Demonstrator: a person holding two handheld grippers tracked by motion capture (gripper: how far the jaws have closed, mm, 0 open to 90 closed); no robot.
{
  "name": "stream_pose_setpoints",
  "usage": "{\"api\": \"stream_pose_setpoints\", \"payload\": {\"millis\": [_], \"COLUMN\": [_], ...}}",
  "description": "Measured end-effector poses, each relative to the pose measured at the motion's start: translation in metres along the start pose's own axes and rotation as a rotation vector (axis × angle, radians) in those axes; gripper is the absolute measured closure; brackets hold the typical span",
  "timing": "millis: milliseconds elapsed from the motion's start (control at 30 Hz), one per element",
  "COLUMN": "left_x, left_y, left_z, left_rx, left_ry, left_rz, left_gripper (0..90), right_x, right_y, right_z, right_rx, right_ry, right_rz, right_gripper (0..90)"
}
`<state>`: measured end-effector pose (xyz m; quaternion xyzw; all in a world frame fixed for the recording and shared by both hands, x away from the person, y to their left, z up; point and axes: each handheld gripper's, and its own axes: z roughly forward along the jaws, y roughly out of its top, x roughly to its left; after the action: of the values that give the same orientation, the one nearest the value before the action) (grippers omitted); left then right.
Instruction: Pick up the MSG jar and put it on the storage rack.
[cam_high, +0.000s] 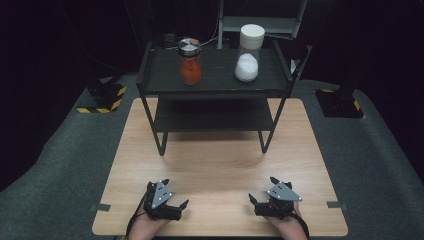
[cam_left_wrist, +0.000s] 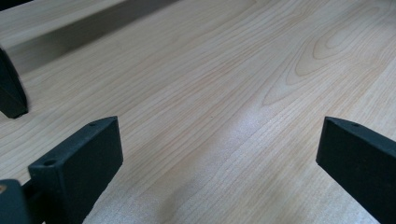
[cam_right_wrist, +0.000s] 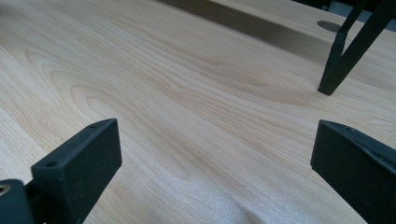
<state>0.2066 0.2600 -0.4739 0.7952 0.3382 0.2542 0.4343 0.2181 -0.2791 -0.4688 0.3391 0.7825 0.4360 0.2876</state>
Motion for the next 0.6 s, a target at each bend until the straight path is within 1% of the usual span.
{"api": "stream_pose_setpoints", "payload": {"millis": [67, 167, 367, 600], "left_x": [-0.0003, 0.0000, 0.0012, 0.0028], "left_y": [-0.0002, -0.0008, -0.0019, 0.0008], "left_z": [-0.0002, -0.0005, -0.0008, 0.0010], "left_rx": [-0.001, -0.004, -0.010, 0.003], "left_ry": [0.001, 0.001, 0.000, -0.008], "left_rz": [0.002, 0.000, -0.012, -0.011], "left_gripper": [0.8, 0.7, 0.8, 0.9], "right_x": [0.0019, 0.0030, 0.0060, 0.0087], "right_y": [0.0006, 0.0011, 0.0022, 0.0013], "right_z": [0.0000, 0.0000, -0.0002, -0.0020], "right_rx": [0.003, 0.007, 0.015, 0.016], "right_ry": [-0.004, -0.007, -0.015, -0.028], "right_rz": [-0.011, -0.015, -0.028, -0.036], "right_gripper": [1.3, 1.3, 1.3, 1.3]}}
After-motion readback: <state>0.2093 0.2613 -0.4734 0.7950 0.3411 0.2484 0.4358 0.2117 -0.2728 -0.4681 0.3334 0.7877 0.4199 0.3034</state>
